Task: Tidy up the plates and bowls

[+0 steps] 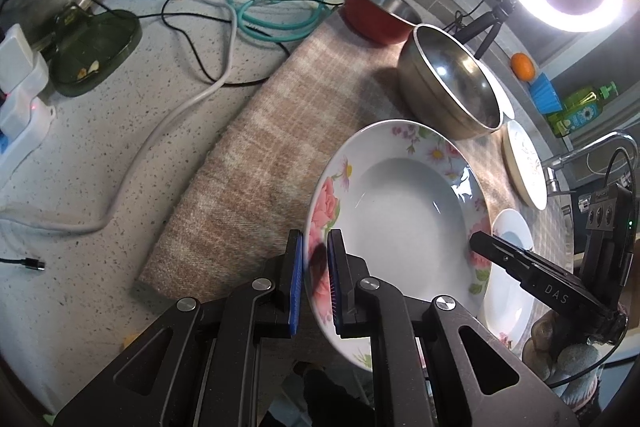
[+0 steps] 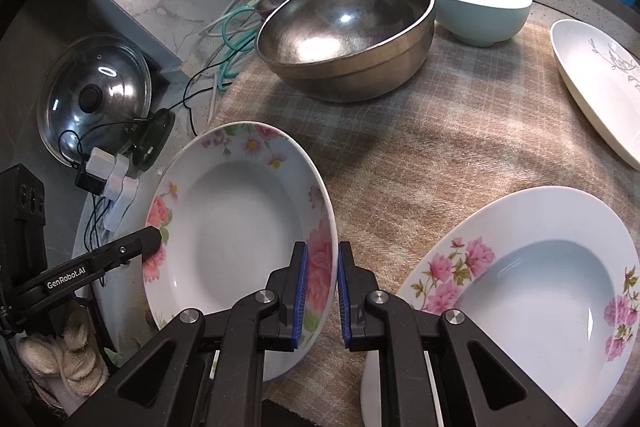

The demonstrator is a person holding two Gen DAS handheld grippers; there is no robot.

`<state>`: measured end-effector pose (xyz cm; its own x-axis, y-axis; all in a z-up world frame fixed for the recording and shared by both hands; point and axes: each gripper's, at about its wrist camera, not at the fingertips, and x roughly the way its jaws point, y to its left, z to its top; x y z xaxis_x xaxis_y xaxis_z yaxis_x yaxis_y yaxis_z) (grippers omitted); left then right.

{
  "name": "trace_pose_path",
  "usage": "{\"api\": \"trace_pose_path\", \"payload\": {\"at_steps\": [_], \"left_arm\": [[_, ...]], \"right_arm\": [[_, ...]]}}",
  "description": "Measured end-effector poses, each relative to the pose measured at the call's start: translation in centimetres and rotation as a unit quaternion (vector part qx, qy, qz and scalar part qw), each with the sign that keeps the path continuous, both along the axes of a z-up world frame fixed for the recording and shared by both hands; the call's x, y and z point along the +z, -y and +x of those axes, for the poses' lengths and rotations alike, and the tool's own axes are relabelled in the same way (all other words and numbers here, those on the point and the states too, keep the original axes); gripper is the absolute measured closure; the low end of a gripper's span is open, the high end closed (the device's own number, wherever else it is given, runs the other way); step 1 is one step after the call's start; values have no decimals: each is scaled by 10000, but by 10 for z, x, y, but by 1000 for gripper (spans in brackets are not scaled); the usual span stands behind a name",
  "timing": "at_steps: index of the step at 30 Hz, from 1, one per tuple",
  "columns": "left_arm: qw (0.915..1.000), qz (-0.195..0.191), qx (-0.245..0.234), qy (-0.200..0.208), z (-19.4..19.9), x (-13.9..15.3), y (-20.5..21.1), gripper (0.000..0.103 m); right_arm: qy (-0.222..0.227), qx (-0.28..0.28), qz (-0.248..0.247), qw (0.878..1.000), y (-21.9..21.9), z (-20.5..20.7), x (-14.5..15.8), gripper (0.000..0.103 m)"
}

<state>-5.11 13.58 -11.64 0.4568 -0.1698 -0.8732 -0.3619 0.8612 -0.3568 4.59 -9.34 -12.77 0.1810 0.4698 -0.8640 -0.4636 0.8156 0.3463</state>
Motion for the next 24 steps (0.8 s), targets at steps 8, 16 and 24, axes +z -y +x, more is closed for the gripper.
{"api": "trace_pose_path", "payload": {"at_steps": [8, 16, 24], "left_arm": [[9997, 10, -223, 118, 10, 9, 17, 93], [9982, 3, -553, 216, 23, 16, 44, 93], [9948, -15, -998, 212, 41, 14, 80, 93]], "right_arm": [[65, -230, 57, 9997, 21, -1, 12, 90], [134, -543, 69, 9984, 49, -4, 22, 90], [162, -950, 33, 9953, 90, -5, 26, 90]]}}
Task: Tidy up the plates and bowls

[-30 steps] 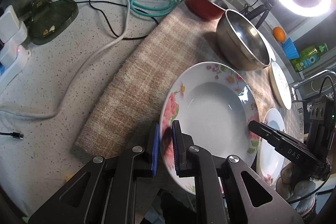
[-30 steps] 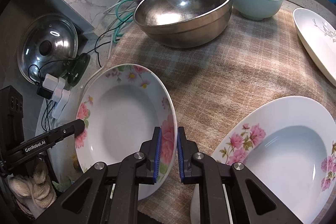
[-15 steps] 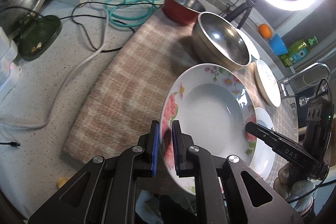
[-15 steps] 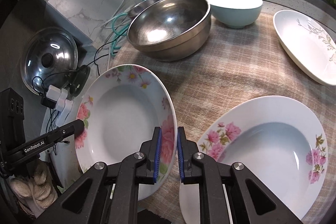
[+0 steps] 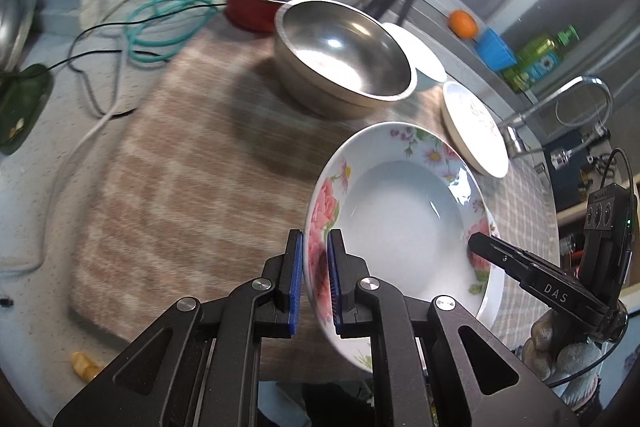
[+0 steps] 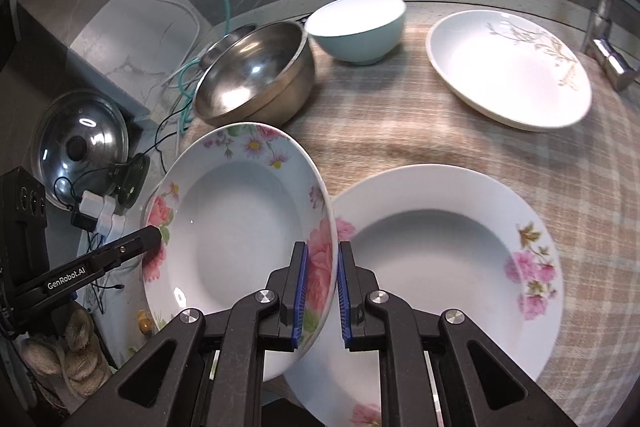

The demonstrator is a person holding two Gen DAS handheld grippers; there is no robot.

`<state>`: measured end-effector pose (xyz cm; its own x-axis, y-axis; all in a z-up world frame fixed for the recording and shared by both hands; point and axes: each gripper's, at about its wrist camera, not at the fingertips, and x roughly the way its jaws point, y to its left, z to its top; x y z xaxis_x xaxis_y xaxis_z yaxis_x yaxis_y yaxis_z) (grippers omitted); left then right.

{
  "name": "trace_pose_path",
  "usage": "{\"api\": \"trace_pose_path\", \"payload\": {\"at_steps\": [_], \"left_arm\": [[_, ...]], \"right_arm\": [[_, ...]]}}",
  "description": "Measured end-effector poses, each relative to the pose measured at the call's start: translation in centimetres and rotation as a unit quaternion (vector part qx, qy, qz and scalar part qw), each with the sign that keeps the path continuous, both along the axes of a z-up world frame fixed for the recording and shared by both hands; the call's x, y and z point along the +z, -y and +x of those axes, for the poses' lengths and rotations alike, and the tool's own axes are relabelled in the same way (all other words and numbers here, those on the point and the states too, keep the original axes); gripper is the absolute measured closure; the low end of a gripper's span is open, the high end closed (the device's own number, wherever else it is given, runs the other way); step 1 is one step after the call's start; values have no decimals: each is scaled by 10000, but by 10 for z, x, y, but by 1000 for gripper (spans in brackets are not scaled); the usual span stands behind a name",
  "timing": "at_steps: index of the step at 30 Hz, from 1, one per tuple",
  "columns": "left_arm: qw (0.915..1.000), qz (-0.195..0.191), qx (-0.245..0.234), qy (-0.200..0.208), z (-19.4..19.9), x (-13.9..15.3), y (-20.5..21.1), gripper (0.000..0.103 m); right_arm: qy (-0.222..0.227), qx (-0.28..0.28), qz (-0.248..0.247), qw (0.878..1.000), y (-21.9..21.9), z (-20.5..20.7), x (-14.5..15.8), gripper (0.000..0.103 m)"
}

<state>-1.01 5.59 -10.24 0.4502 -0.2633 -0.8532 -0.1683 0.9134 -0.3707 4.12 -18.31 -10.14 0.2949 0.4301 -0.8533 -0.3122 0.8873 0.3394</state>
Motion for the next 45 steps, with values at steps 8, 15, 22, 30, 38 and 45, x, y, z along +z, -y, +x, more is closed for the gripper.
{"api": "trace_pose_path", "payload": {"at_steps": [8, 15, 22, 30, 38, 45], "left_arm": [[9991, -13, -415, -53, 13, -6, 34, 93], [9973, 41, -725, -72, 18, -11, 59, 93], [9949, 108, -991, -154, 20, -17, 83, 93], [9928, 150, -1161, -262, 24, -25, 104, 93], [9921, 219, -1196, -308, 26, -30, 111, 93], [9915, 250, -1241, -306, 26, -32, 115, 93]], "right_arm": [[-34, -411, -47, 9991, 40, -4, -2, 90], [-75, -685, -99, 9976, 67, -11, -5, 90], [-145, -911, -131, 9956, 91, -17, -12, 90], [-194, -1094, -156, 9937, 110, -22, -17, 90], [-219, -1122, -183, 9933, 115, -24, -22, 90], [-223, -1114, -226, 9933, 114, -23, -22, 90]]}}
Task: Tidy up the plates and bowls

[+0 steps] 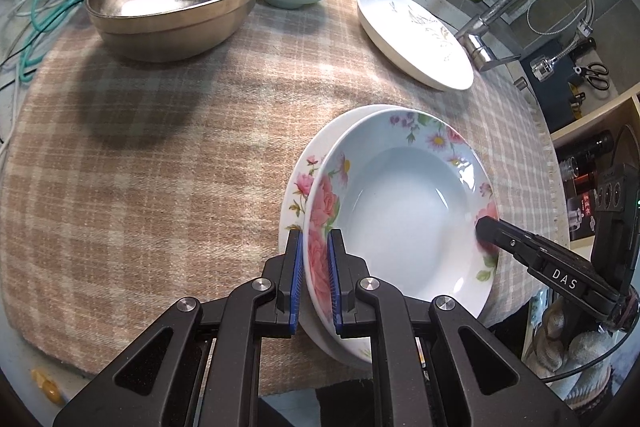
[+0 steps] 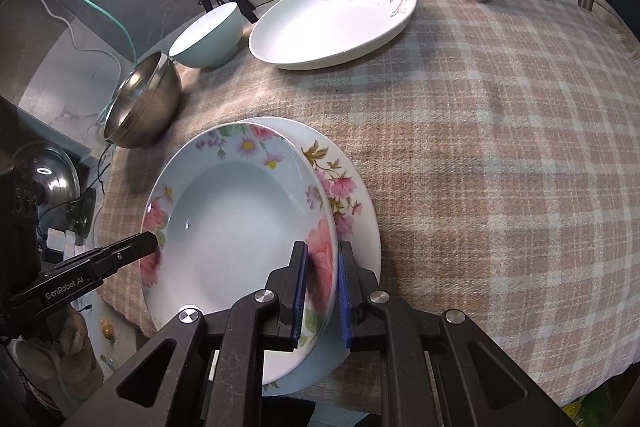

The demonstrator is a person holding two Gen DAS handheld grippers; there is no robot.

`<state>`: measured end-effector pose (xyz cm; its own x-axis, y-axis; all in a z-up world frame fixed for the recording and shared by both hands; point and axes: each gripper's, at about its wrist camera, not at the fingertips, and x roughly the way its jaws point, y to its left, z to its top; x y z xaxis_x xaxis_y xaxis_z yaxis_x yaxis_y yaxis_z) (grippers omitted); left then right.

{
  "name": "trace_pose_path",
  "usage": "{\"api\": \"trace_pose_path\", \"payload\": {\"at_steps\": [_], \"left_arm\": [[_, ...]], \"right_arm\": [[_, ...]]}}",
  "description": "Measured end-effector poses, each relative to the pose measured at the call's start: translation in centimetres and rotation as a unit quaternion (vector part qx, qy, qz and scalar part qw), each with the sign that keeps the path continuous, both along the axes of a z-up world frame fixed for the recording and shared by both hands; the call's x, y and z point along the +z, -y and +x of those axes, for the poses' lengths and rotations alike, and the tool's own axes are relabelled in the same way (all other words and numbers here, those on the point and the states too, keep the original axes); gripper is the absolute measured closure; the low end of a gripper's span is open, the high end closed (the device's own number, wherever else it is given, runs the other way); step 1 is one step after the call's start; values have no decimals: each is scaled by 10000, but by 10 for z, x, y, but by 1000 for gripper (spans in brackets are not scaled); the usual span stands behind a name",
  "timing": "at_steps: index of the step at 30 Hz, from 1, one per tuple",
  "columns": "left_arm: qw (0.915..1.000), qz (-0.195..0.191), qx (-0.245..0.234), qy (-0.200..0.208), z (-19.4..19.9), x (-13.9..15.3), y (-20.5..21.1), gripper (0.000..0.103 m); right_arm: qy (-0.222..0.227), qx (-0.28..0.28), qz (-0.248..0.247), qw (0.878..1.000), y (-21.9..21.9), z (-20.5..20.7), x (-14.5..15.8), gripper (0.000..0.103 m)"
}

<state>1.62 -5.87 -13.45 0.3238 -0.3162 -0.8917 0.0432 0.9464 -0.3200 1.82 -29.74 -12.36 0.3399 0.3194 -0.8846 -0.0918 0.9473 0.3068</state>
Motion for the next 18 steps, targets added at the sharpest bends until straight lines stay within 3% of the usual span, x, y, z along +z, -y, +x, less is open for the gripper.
{"api": "trace_pose_path", "payload": {"at_steps": [18], "left_arm": [[9999, 83, -82, 23, 0, -1, 4, 93]], "right_arm": [[68, 87, -288, 9995, -5, 1, 2, 87]]}}
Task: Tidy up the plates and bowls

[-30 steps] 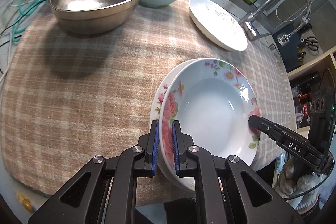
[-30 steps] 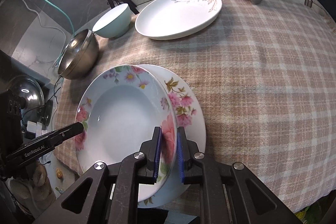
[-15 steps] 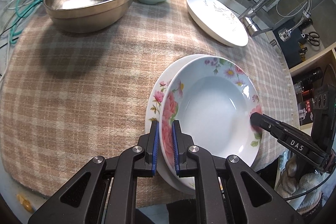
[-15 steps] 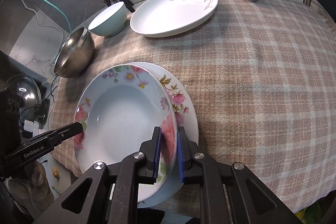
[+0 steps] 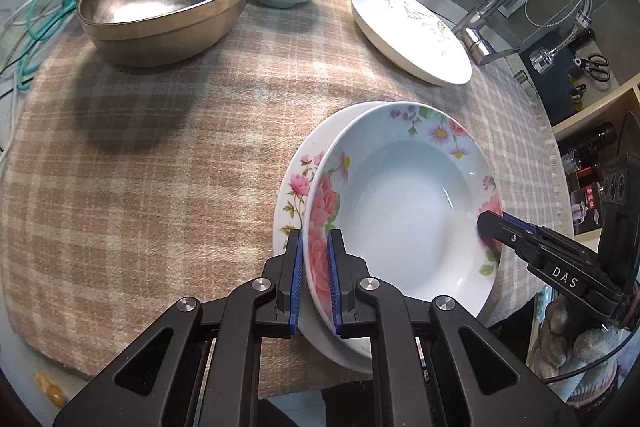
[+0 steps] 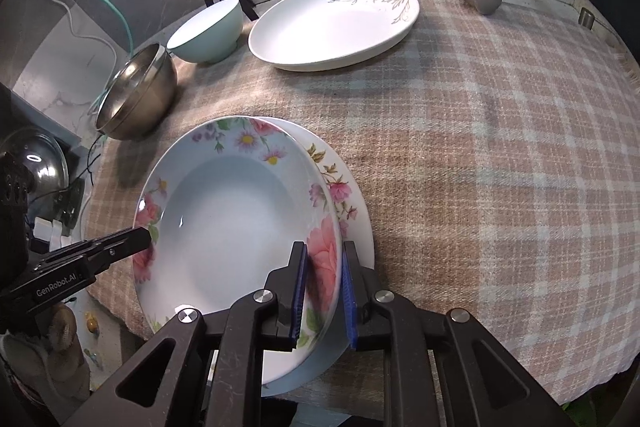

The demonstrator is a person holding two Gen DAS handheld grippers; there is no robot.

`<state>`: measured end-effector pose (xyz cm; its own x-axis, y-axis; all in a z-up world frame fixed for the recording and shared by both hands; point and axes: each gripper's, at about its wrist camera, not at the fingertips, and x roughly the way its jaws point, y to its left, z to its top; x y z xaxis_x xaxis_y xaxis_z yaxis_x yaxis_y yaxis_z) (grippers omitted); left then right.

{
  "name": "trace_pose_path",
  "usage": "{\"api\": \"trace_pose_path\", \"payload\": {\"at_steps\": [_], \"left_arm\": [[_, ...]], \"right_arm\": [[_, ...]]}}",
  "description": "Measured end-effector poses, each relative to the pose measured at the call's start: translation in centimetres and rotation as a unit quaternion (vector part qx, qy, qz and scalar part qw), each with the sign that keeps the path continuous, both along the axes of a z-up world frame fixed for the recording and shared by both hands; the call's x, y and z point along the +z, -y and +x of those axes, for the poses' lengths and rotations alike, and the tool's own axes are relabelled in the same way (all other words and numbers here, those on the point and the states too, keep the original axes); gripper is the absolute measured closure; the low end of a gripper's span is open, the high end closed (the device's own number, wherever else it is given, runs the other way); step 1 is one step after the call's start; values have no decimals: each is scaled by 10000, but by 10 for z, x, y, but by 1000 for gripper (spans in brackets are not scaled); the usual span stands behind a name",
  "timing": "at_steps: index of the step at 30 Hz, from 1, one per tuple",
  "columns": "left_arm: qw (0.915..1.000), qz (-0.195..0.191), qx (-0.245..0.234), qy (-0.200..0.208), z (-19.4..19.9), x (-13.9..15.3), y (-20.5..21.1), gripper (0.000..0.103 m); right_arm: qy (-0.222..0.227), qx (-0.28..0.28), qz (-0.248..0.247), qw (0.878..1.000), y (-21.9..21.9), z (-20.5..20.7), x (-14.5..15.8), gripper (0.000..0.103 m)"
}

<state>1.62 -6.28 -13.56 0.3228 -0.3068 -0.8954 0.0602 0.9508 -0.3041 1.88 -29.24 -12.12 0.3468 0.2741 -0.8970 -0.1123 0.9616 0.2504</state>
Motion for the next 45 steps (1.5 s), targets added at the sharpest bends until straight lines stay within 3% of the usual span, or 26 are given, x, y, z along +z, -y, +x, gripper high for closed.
{"api": "trace_pose_path", "payload": {"at_steps": [12, 19, 37, 45], "left_arm": [[10000, 23, -12, 28, -2, 0, 2, 93], [10000, 27, 2, 64, -2, 1, 2, 93], [9999, 34, 25, 110, -2, 5, 1, 91], [9997, -78, 56, 232, 3, 21, -3, 91]], "right_arm": [[37, 27, -126, 9999, -1, -1, 1, 84], [88, 106, -192, 9997, -6, -2, 1, 75], [138, -24, -161, 9998, 4, -3, 6, 75], [396, -232, -116, 9989, 21, -3, 18, 73]]}}
